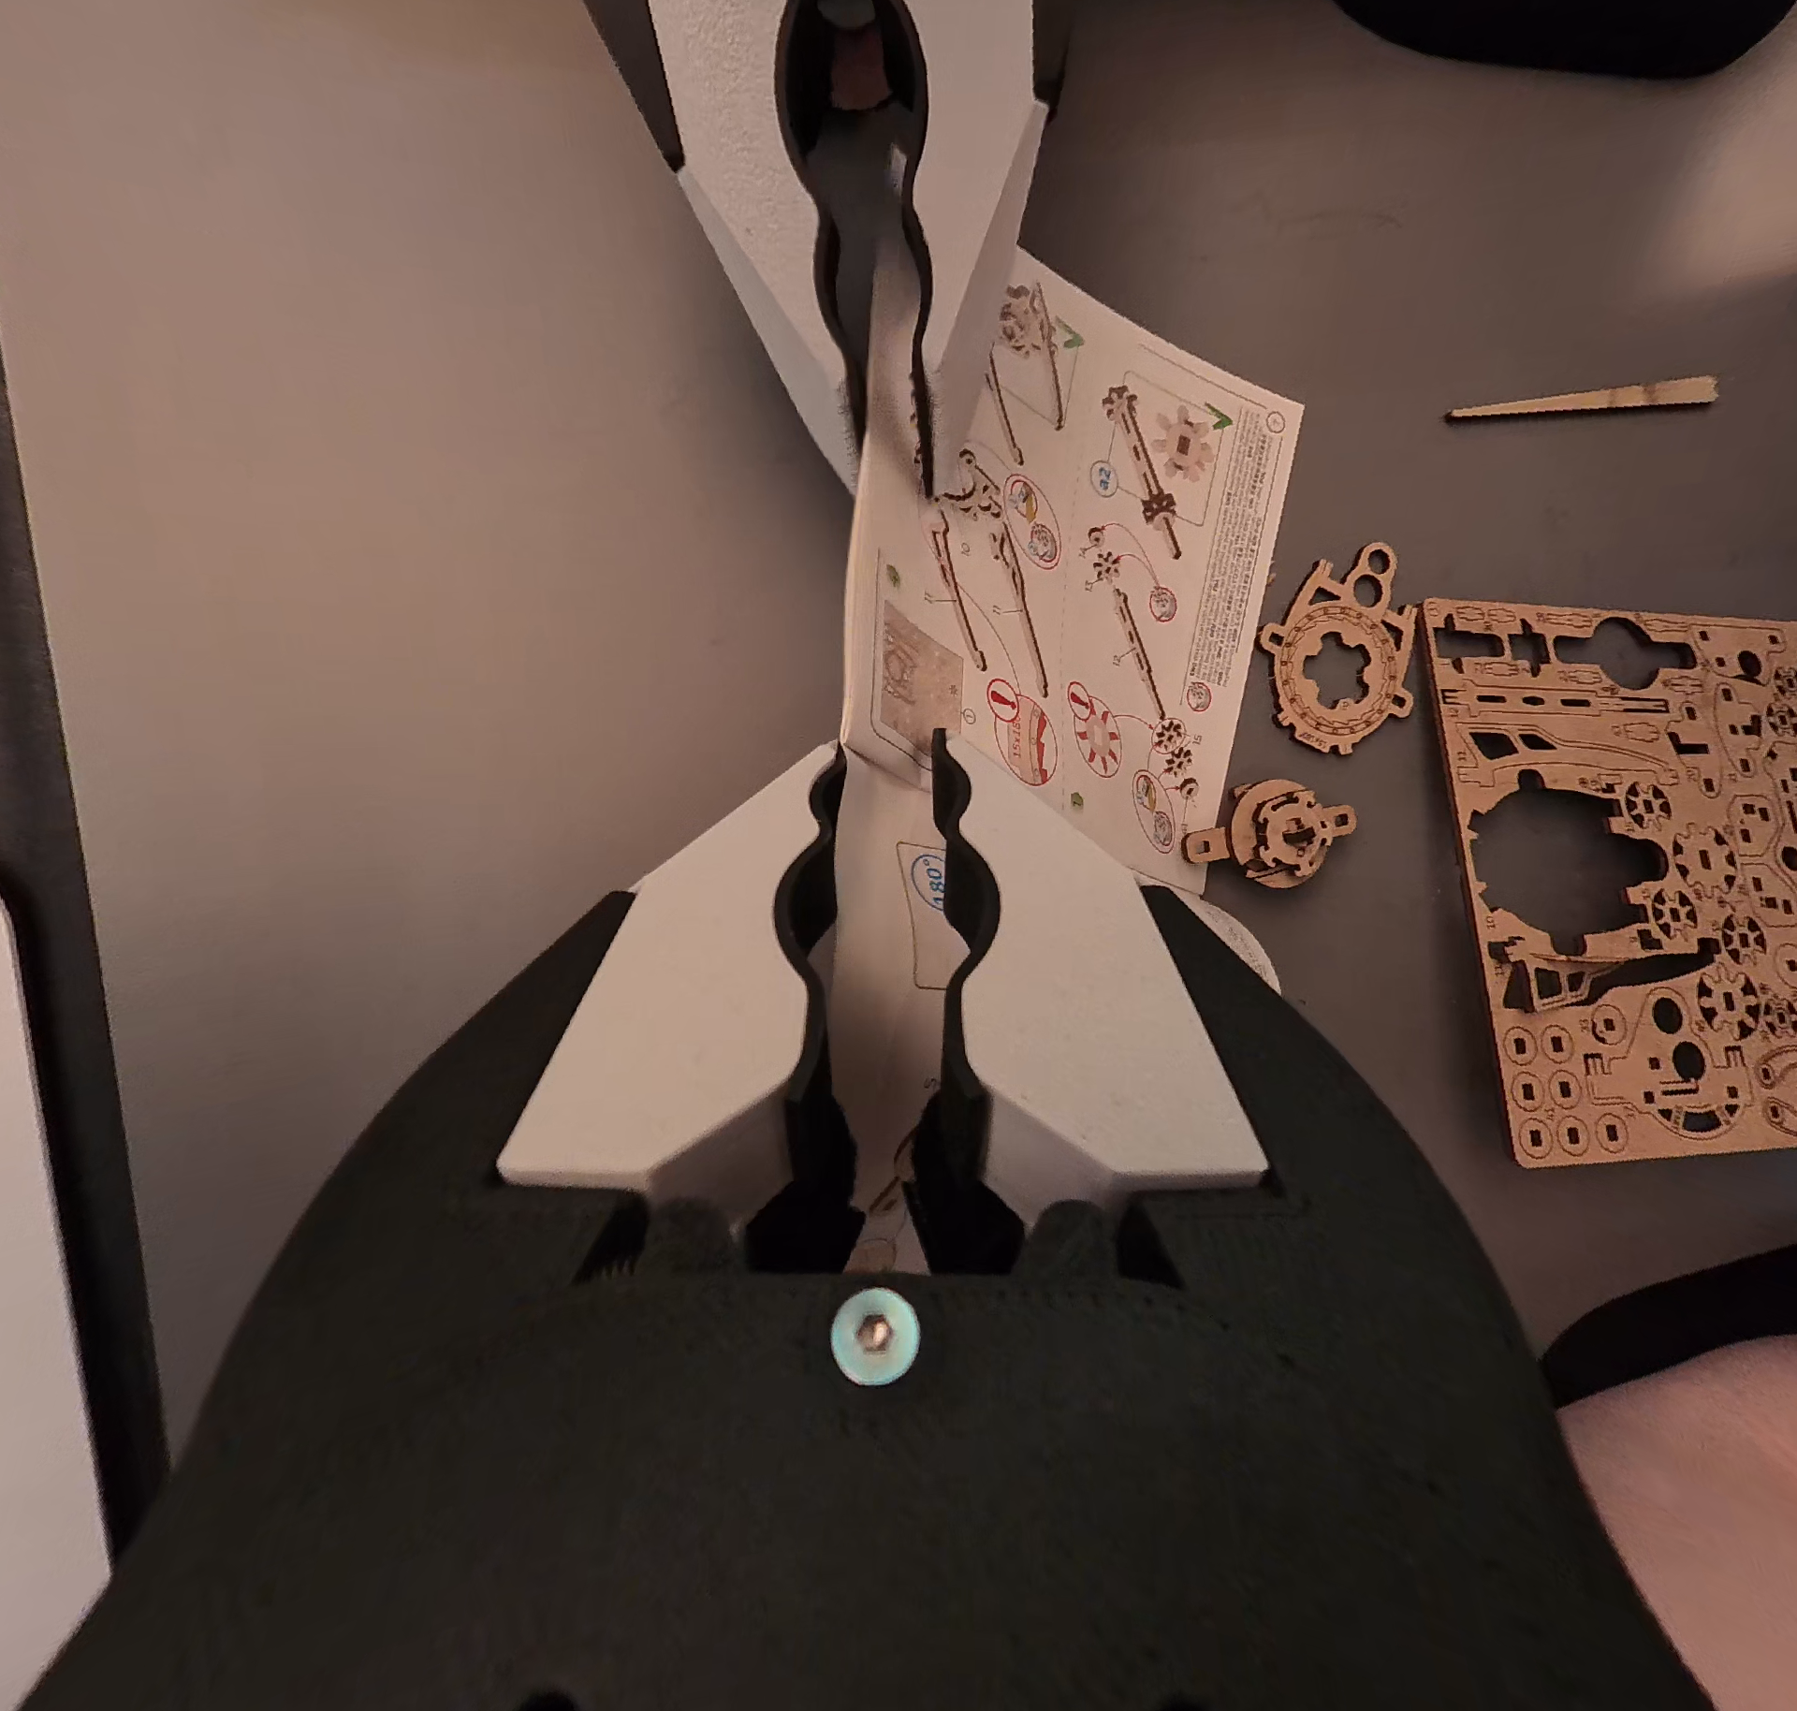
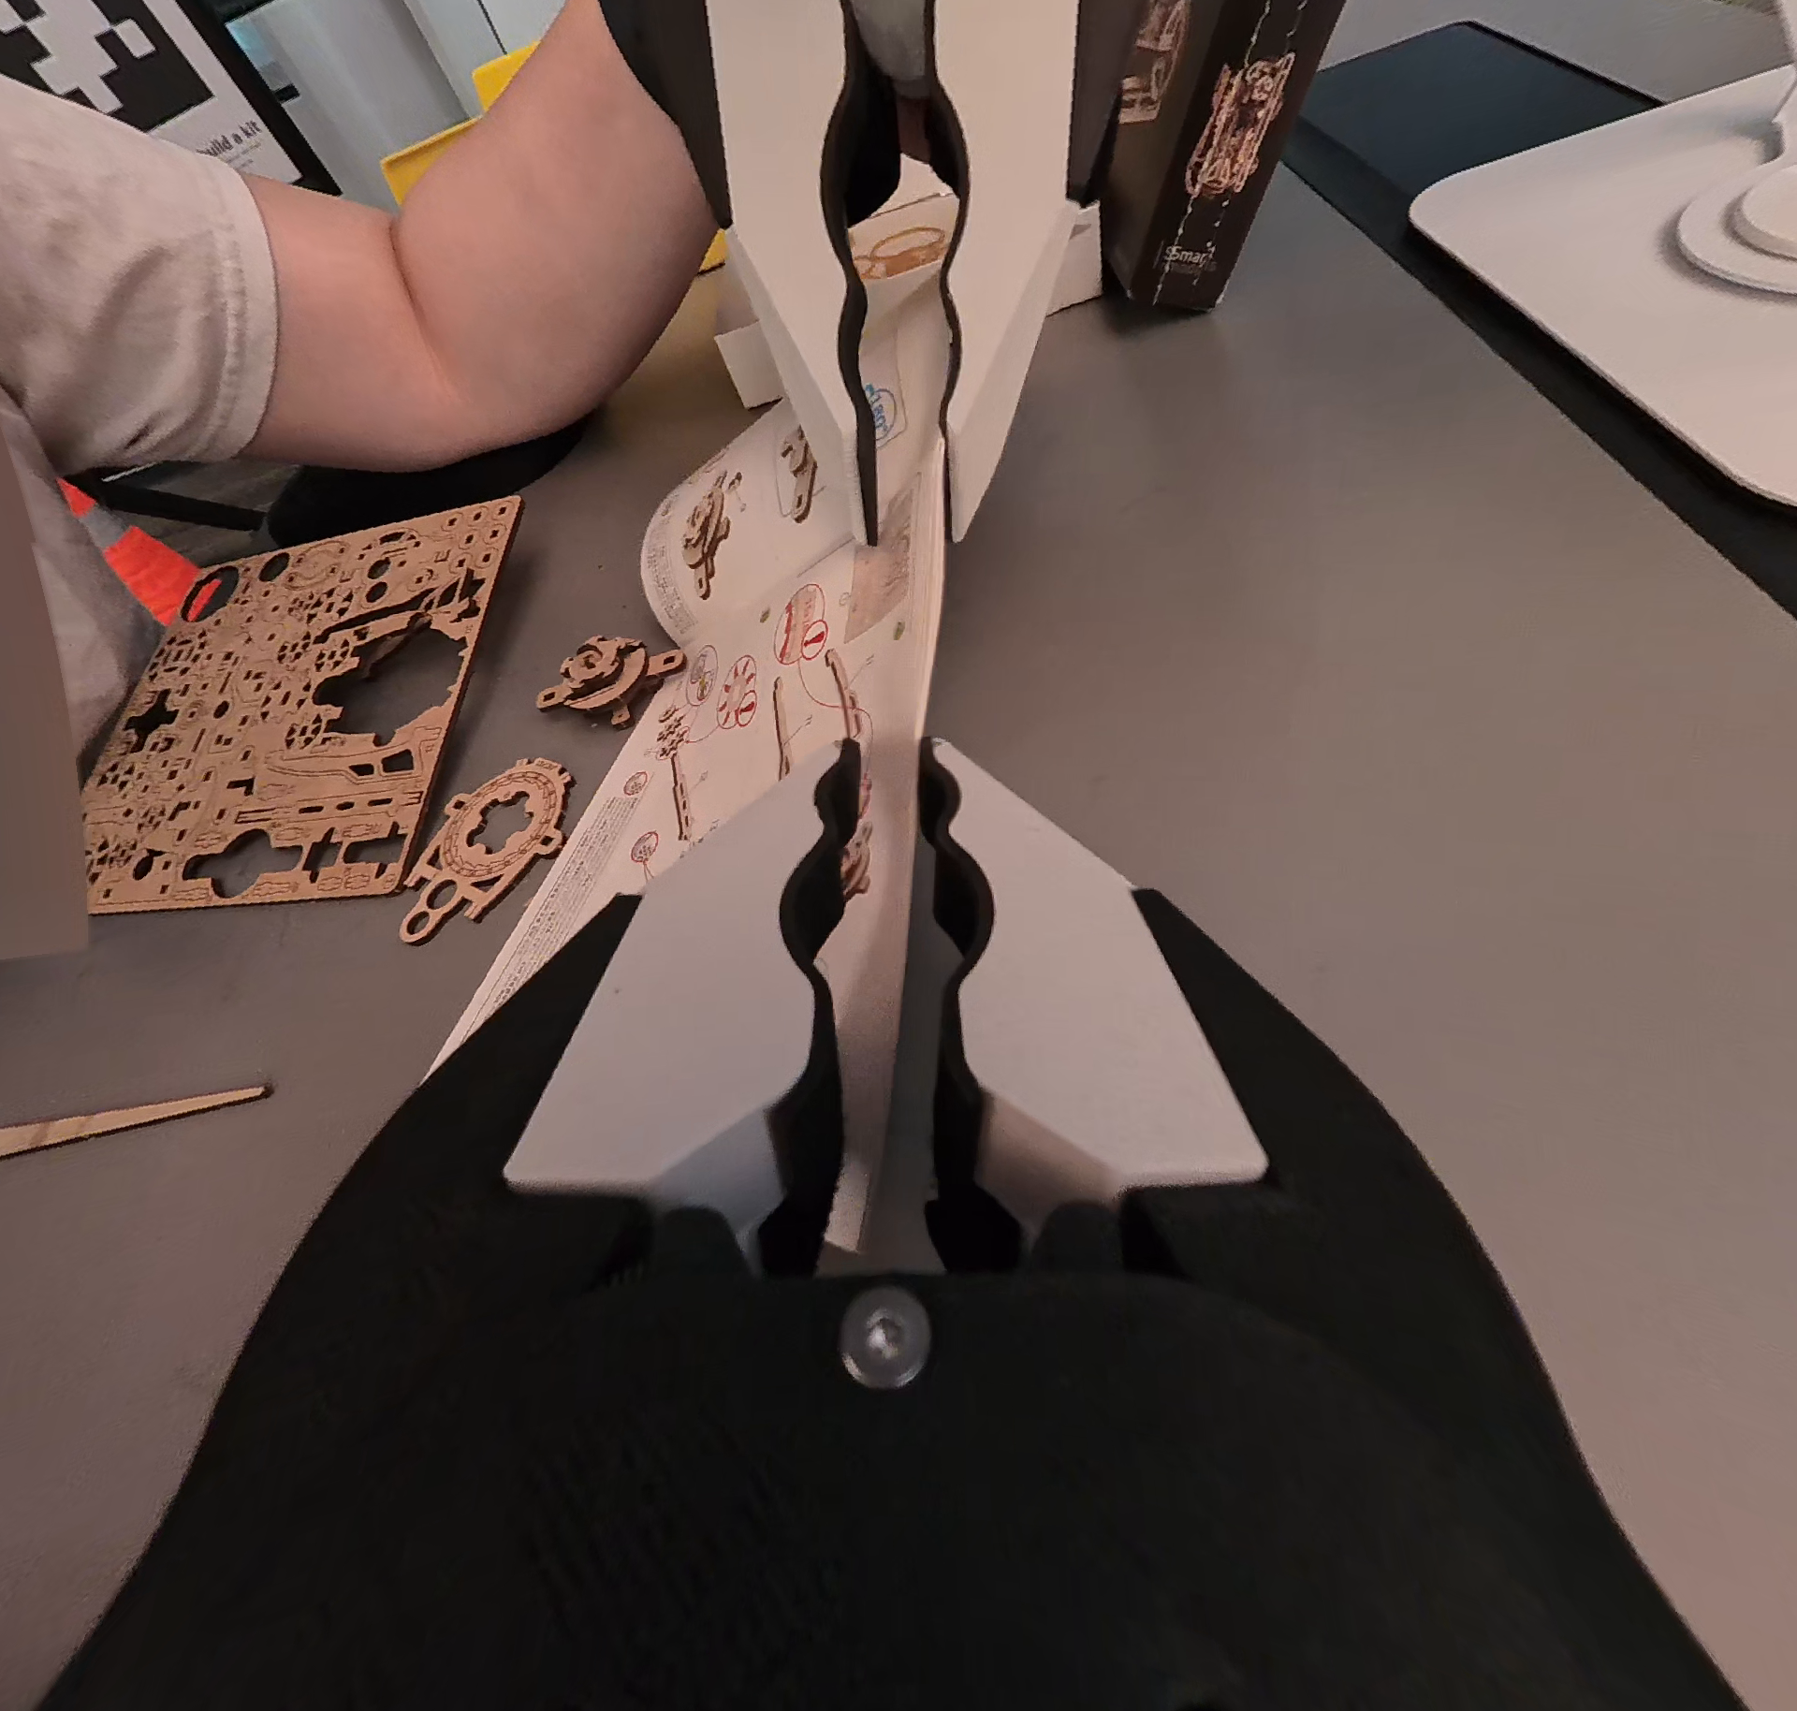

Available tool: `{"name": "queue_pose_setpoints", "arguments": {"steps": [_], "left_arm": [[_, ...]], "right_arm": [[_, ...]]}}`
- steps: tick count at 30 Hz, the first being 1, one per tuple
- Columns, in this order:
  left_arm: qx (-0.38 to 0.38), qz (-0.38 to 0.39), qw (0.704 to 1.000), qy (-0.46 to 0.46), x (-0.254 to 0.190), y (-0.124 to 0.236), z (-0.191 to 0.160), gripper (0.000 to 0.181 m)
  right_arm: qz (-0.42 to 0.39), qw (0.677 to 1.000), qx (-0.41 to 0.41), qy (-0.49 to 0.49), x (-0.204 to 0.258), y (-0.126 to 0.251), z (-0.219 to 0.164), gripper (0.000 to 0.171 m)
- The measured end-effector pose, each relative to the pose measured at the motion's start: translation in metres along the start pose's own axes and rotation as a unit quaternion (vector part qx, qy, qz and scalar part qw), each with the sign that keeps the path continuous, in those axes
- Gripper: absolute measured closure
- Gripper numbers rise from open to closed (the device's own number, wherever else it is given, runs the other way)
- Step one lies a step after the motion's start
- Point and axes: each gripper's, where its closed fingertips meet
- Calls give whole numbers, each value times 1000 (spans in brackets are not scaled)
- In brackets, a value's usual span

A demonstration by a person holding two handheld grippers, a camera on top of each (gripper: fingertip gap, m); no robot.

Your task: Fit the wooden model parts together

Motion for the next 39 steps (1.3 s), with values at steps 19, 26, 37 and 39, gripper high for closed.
{"name": "queue_pose_setpoints", "arguments": {"steps": [19, 26, 37, 39], "left_arm": [[18, 26, 999, -19, 2, 2, -3, 167], [15, 29, 999, -27, 0, 5, 0, 168], [20, 36, 998, -41, -3, 8, 1, 168], [23, 39, 998, -42, -3, 7, 1, 168]], "right_arm": [[-19, 998, -36, -53, -14, 5, 6, 121], [-21, 998, -25, -56, -15, 4, 4, 122], [6, 998, 7, -68, -8, 1, -5, 162], [1, 998, 12, -64, -9, 1, -6, 163]]}}
Point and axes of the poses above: each gripper's, where its closed fingertips meet, y back along the fingers, z out of its top, x = y × z across the jaws, and after that the axes turned 4 degrees about z, right-handed
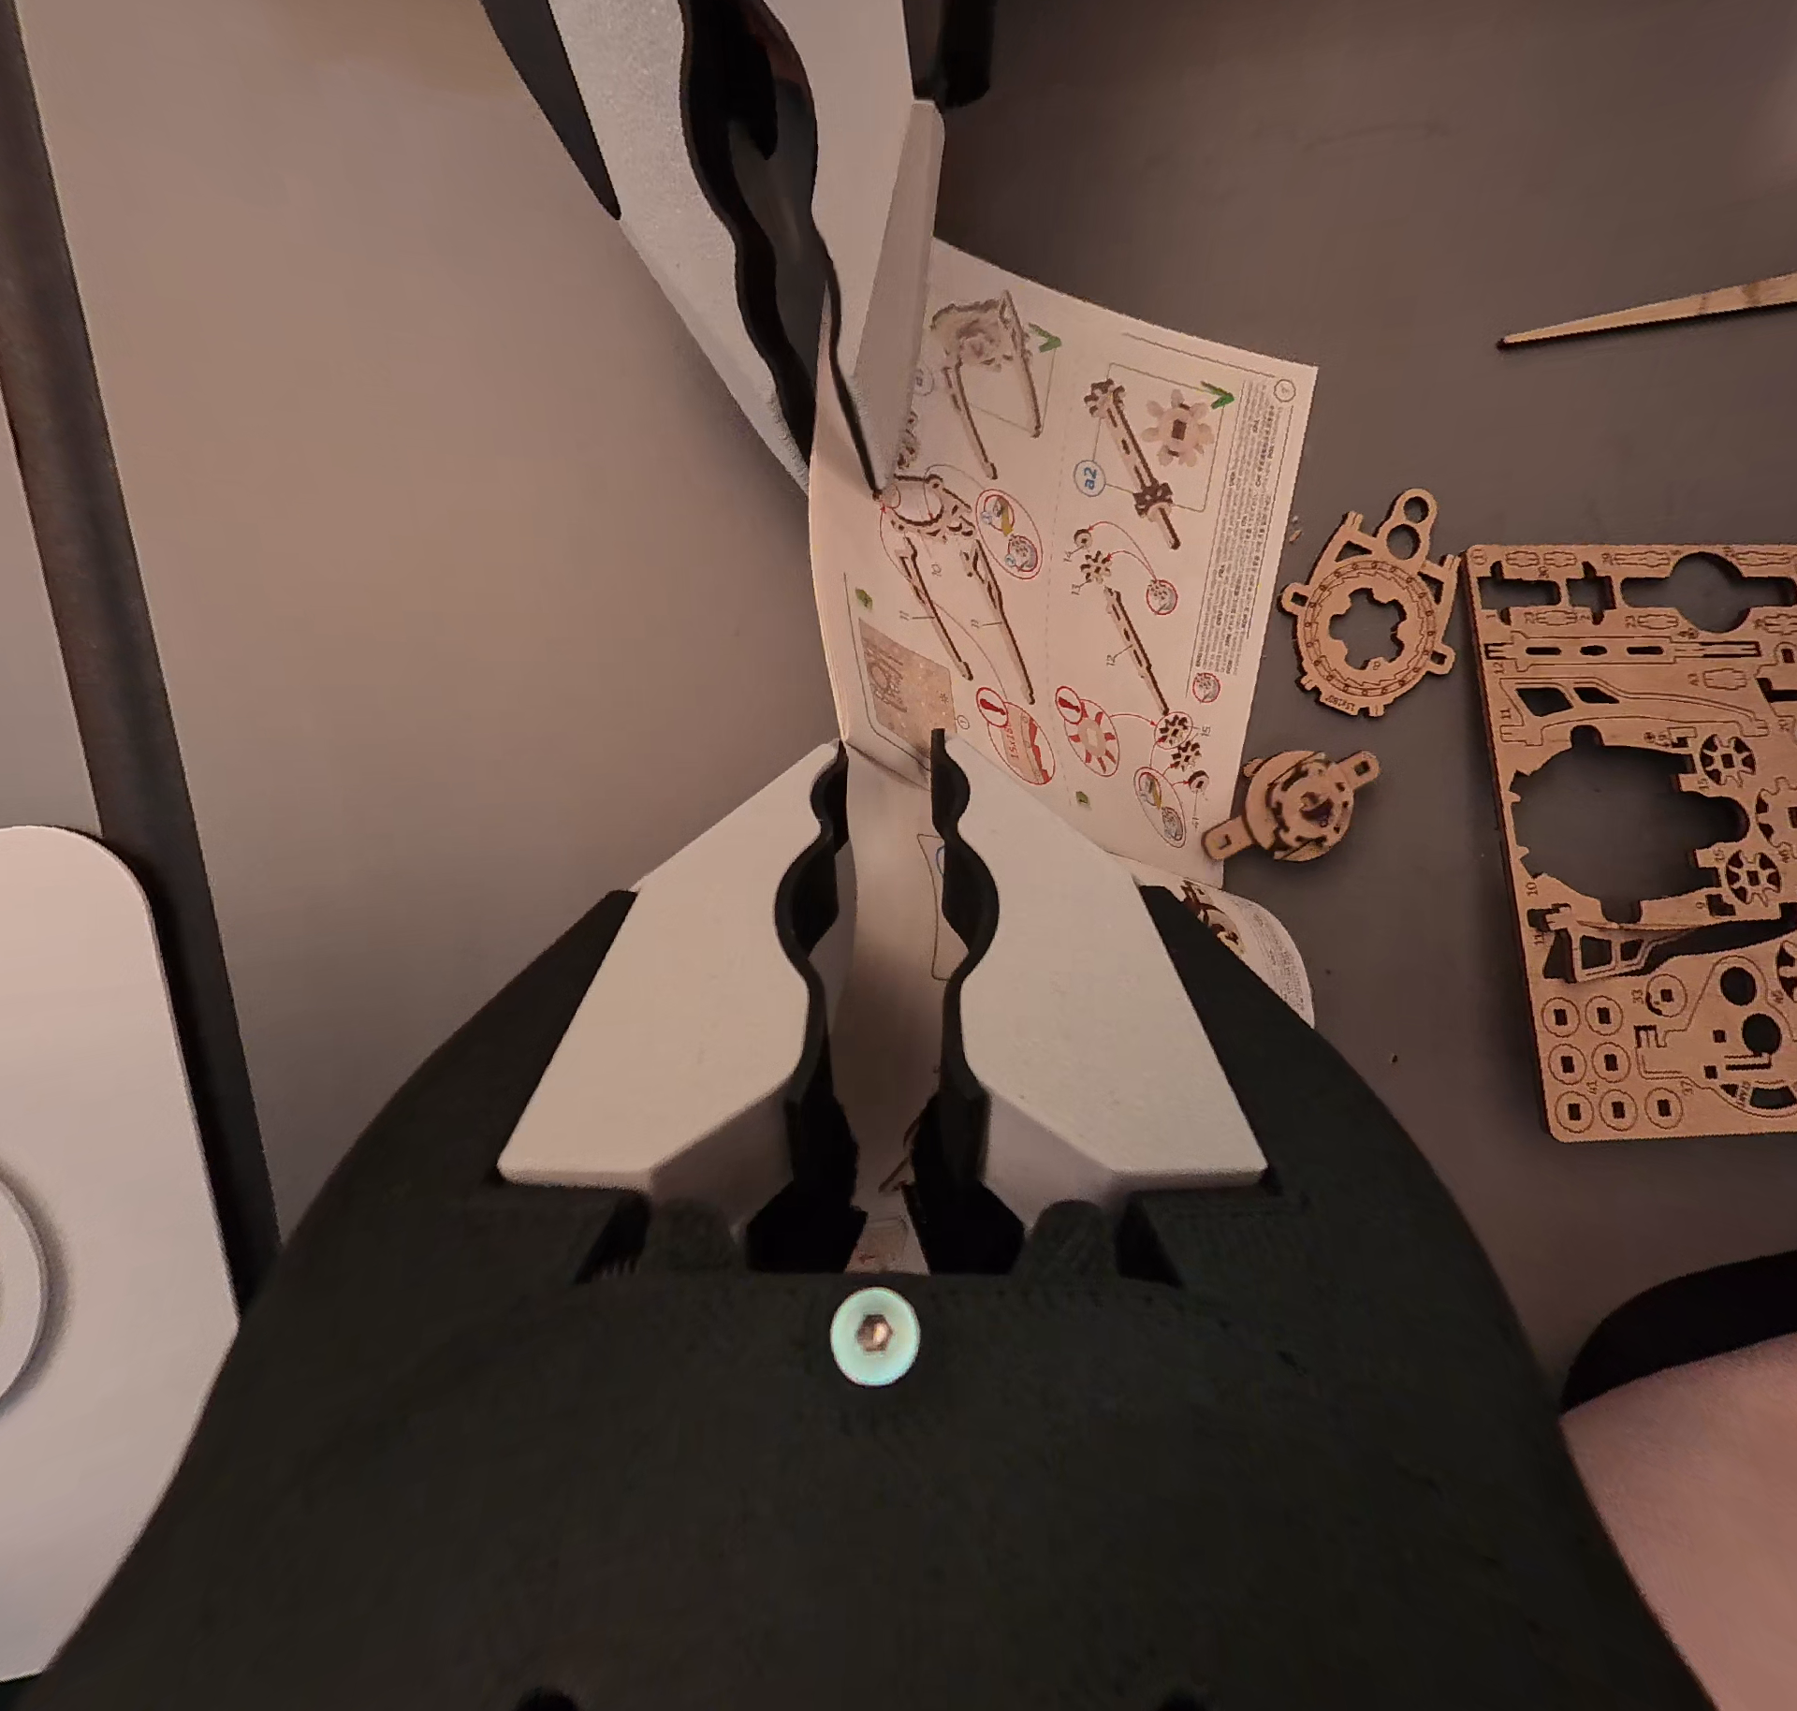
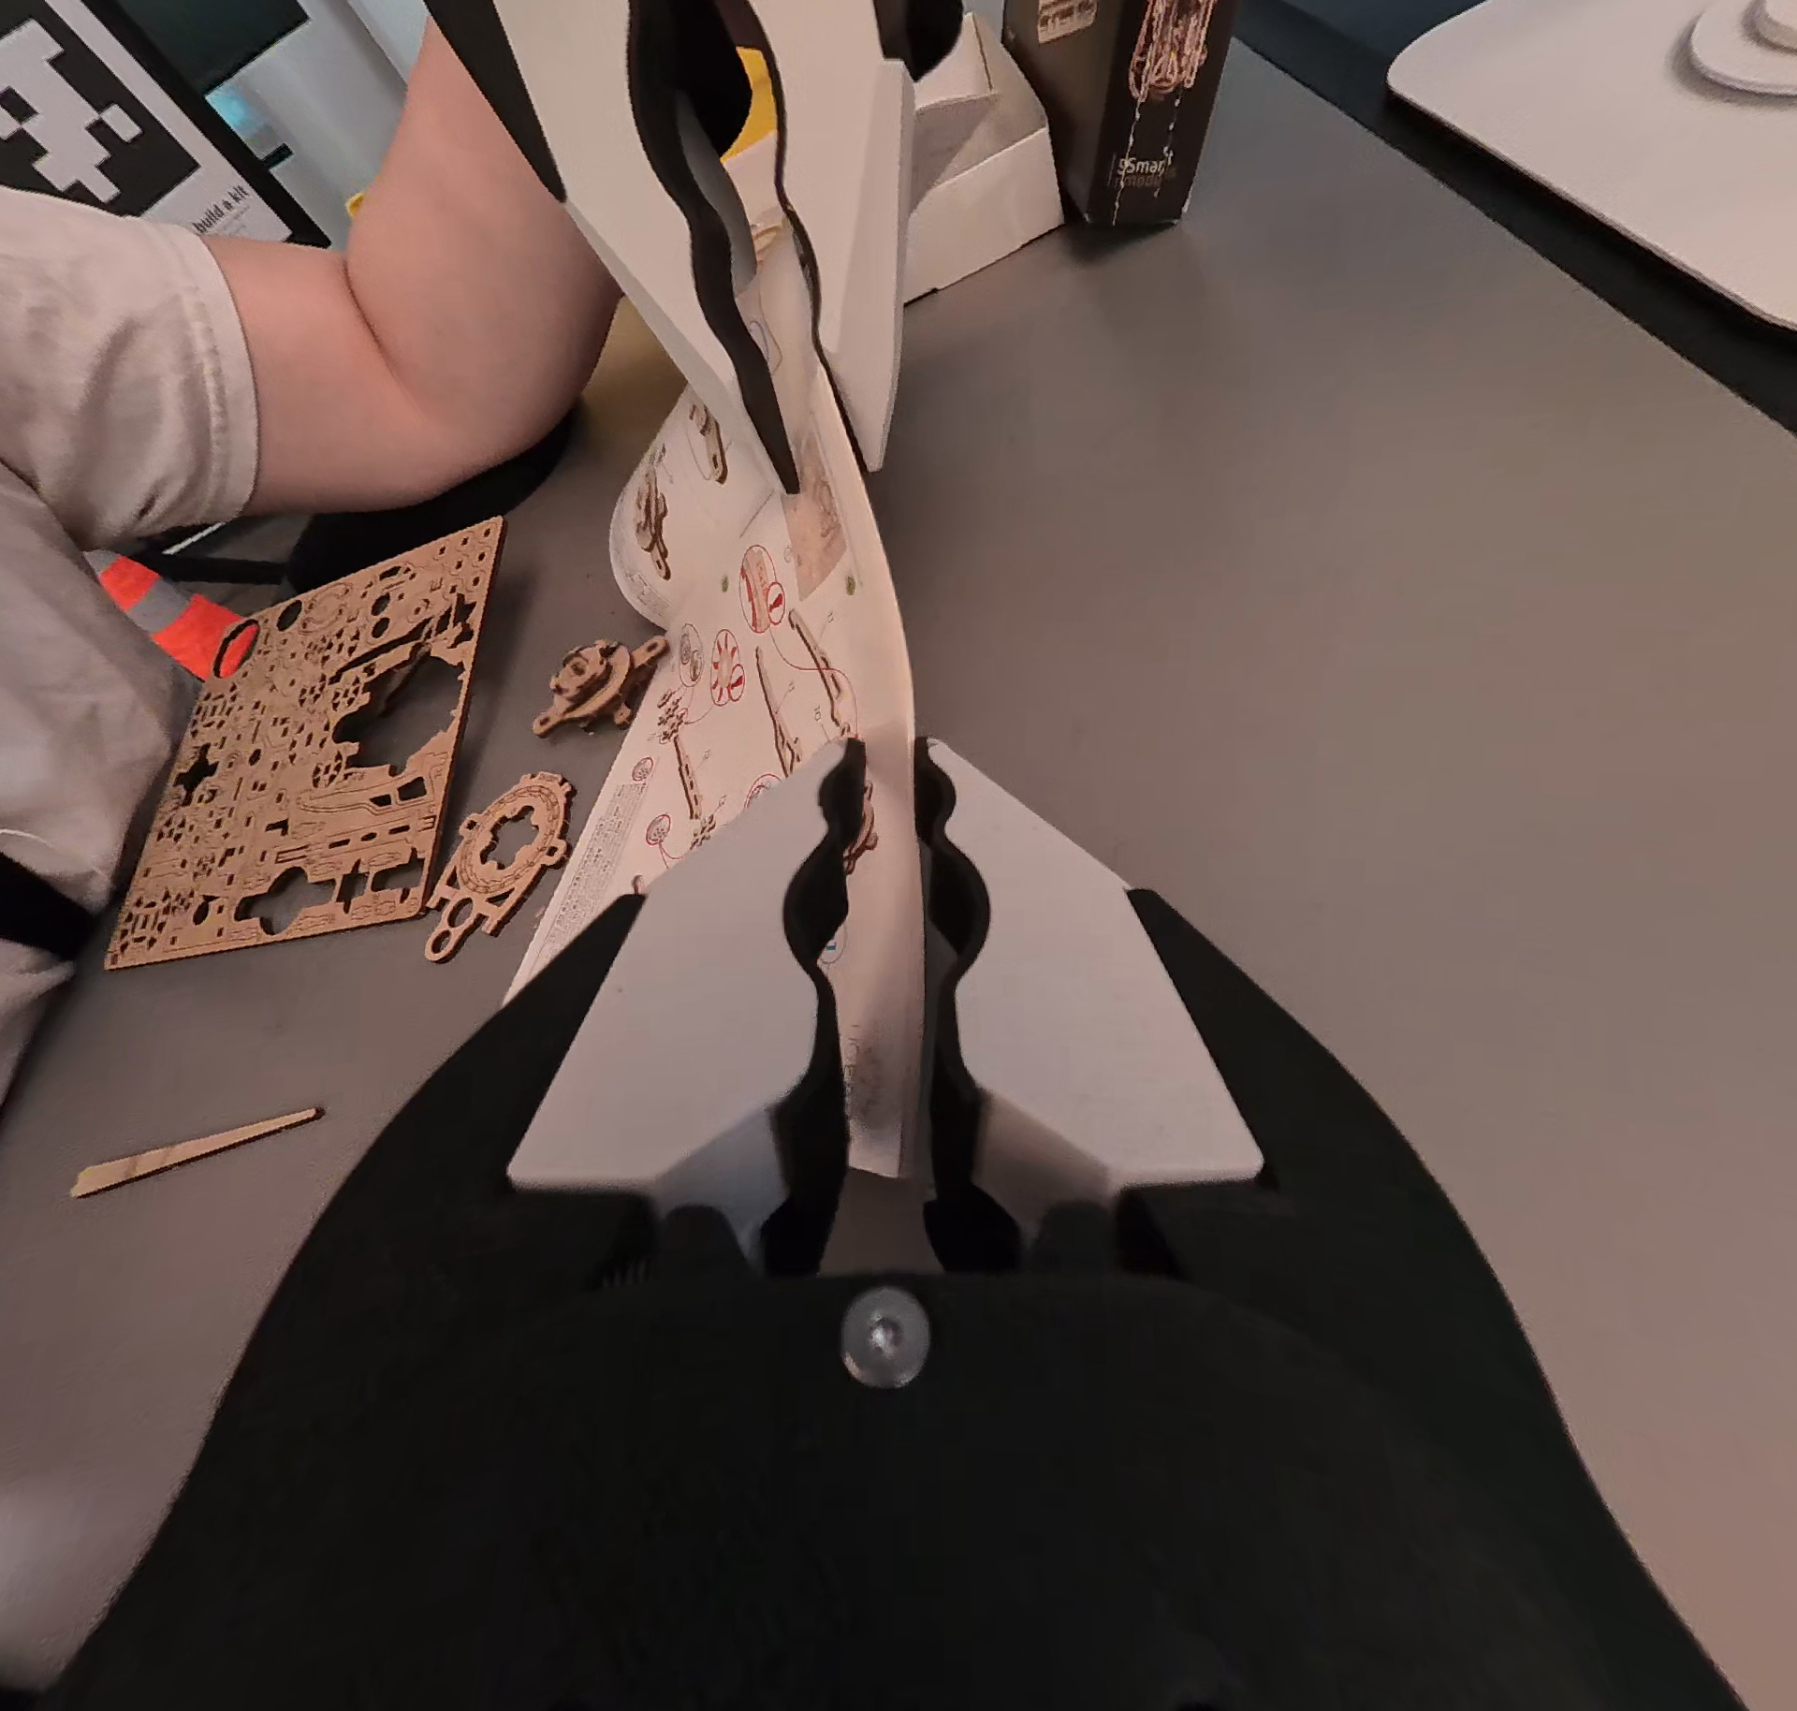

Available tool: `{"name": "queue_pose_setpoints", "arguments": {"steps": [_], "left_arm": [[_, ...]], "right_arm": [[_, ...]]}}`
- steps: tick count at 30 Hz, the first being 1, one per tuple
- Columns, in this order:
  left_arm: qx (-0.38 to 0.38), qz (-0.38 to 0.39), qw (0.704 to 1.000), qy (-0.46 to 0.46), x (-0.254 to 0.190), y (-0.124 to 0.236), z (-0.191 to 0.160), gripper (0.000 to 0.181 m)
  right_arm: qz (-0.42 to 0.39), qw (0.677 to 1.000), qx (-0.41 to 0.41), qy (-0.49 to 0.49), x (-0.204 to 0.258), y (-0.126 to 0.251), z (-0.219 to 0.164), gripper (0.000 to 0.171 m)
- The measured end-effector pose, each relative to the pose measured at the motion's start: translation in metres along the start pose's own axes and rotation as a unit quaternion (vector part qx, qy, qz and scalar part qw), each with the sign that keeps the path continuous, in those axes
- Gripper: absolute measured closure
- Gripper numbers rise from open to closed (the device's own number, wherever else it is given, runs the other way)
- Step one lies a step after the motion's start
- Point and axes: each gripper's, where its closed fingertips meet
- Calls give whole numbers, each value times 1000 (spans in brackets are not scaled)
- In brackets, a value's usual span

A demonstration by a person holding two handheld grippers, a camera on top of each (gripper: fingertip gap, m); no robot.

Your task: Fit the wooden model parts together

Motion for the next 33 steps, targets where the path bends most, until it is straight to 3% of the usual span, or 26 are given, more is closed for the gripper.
{"name": "queue_pose_setpoints", "arguments": {"steps": [33], "left_arm": [[-3, 7, 1000, 14, 6, 2, -3, 167]], "right_arm": [[-11, 998, -18, 56, 7, 5, 11, 169]]}}
Point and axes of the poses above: each gripper's, where its closed fingertips meet, y back along the fingers, z out of its top, x = y × z across the jaws, and after that the axes turned 4 degrees about z, right-handed
